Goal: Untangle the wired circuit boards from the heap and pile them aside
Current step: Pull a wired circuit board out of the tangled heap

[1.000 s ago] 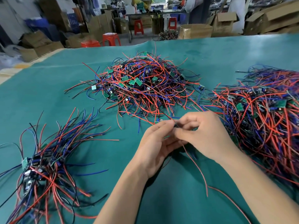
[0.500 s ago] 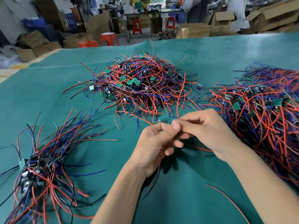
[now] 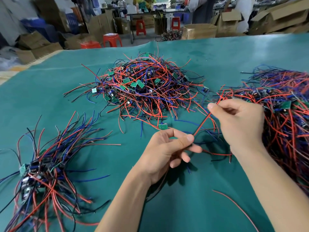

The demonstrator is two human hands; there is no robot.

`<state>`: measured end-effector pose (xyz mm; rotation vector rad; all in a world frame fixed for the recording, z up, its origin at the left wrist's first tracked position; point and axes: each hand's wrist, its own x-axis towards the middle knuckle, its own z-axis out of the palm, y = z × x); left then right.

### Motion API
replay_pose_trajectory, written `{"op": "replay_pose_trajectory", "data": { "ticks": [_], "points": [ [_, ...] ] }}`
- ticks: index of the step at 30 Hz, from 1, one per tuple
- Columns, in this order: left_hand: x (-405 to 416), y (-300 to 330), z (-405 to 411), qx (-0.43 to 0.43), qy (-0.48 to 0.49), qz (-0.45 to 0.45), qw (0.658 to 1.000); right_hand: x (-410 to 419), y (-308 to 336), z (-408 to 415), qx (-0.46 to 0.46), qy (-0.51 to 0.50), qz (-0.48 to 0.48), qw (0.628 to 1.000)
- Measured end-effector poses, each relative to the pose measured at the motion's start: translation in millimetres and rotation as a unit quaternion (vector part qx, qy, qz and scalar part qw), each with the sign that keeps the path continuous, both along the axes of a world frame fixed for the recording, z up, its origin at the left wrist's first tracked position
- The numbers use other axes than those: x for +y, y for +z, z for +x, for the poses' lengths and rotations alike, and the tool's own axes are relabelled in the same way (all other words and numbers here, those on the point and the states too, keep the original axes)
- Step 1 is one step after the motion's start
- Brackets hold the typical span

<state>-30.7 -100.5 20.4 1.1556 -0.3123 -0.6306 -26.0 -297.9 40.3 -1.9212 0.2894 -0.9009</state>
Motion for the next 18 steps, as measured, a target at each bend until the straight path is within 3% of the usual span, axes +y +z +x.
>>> {"op": "replay_pose_trajectory", "data": {
  "ticks": [6,11,13,15,18],
  "points": [
    [0,1,-1,-0.008,-0.010,0.001,1.000,-18,-4,4,-0.052,-0.102,0.045,0.992],
    [-1,2,1,0.033,0.086,-0.044,0.995,-12,6,0,-0.123,-0.152,0.058,0.979],
    [-2,0,2,0.052,0.115,-0.063,0.990,-3,9,-4,-0.087,-0.086,0.020,0.992],
    [-3,-1,3,0.063,0.126,-0.079,0.987,16,8,-9,-0.013,0.054,-0.039,0.998],
    [-2,0,5,0.074,0.134,-0.089,0.984,44,3,-16,0.076,0.242,-0.095,0.963]
  ]
}}
